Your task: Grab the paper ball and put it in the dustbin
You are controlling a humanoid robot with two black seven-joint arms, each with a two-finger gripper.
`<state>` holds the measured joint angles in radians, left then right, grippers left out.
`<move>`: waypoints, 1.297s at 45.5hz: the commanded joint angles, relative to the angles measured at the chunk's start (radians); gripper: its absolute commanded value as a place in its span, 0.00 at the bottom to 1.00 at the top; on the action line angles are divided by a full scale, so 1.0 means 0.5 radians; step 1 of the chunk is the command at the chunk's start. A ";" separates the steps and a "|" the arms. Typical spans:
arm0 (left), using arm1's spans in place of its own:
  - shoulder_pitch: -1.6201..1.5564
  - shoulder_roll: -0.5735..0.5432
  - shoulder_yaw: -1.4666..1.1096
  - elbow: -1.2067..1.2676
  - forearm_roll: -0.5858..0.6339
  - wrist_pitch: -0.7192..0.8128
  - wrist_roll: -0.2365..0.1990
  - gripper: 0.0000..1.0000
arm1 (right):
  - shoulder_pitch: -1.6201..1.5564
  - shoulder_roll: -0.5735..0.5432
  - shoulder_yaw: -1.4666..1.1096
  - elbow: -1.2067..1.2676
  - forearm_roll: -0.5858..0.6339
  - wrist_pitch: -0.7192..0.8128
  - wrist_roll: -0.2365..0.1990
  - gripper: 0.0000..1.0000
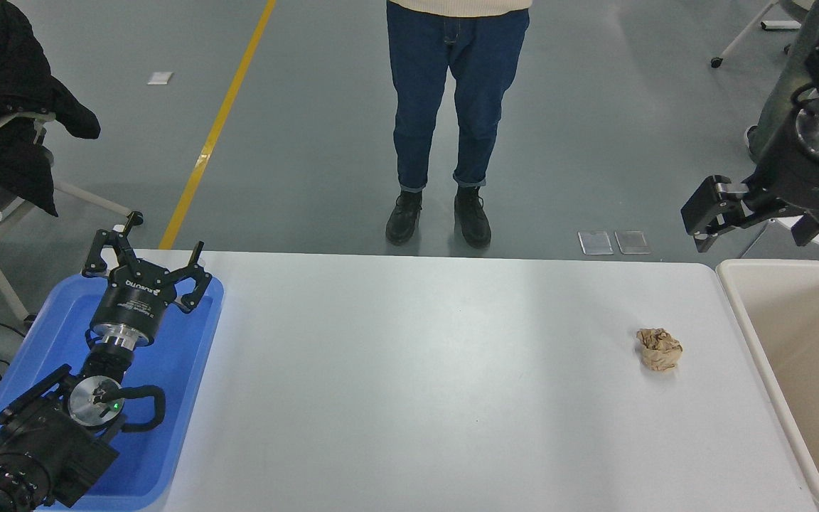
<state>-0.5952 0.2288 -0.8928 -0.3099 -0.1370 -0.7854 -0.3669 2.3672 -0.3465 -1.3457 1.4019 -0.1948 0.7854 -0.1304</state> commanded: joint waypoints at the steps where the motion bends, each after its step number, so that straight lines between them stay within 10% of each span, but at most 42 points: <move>1: 0.000 0.003 0.000 0.000 0.004 0.000 -0.002 1.00 | -0.004 0.000 0.004 -0.003 0.000 0.000 0.000 1.00; 59: -0.003 0.000 0.000 0.000 -0.002 0.000 0.004 1.00 | -0.053 0.006 0.035 -0.003 0.006 0.000 0.000 1.00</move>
<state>-0.5960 0.2301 -0.8930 -0.3099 -0.1383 -0.7854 -0.3658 2.3530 -0.3428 -1.3369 1.4004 -0.1944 0.7854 -0.1304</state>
